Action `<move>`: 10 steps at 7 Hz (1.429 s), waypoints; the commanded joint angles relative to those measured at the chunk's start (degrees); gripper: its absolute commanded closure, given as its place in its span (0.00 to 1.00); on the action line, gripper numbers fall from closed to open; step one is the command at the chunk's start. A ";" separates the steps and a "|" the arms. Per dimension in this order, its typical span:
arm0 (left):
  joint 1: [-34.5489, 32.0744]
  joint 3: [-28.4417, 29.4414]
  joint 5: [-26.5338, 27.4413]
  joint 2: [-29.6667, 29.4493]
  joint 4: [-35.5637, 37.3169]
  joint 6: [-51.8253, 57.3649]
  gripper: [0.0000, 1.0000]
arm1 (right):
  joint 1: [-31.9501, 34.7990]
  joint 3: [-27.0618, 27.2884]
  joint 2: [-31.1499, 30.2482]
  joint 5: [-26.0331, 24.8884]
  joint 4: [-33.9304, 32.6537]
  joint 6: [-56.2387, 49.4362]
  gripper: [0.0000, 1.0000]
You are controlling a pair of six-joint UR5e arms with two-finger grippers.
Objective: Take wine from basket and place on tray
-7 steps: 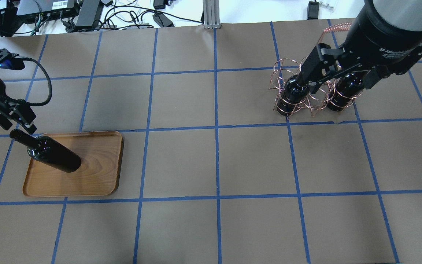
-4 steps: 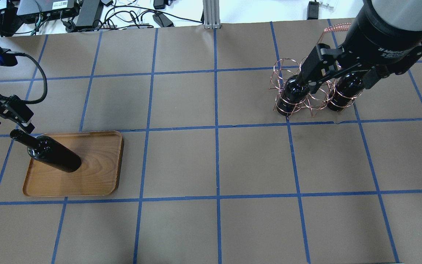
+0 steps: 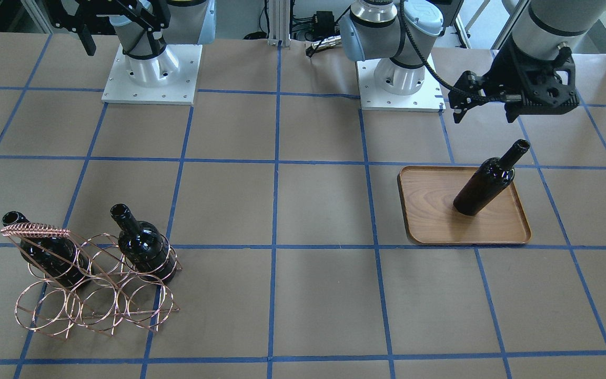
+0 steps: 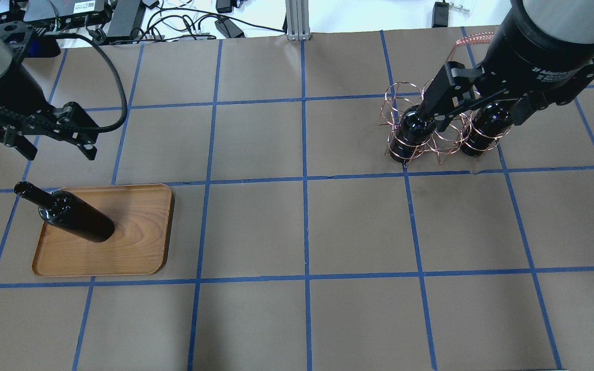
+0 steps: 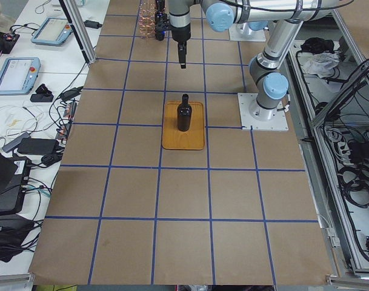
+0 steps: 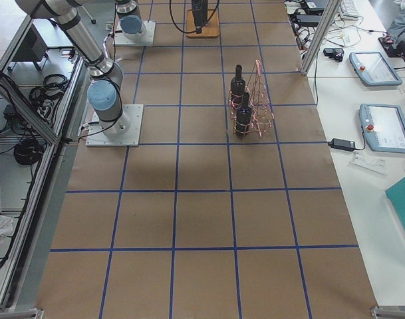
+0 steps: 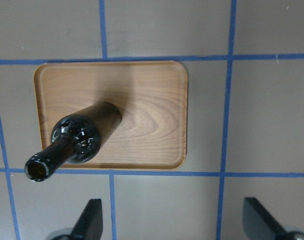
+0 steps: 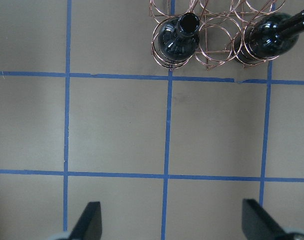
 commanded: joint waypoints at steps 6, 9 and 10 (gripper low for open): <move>-11.97 1.28 -0.72 6.12 -3.34 -7.08 0.00 | 0.00 0.08 -0.07 -0.17 0.00 0.00 0.00; -12.06 0.49 -0.88 5.69 -3.08 -7.00 0.00 | 0.00 0.08 -0.07 0.00 0.00 0.00 0.00; -12.06 0.49 -0.97 5.68 -2.99 -7.00 0.00 | 0.00 0.08 -0.07 0.00 0.00 0.00 0.00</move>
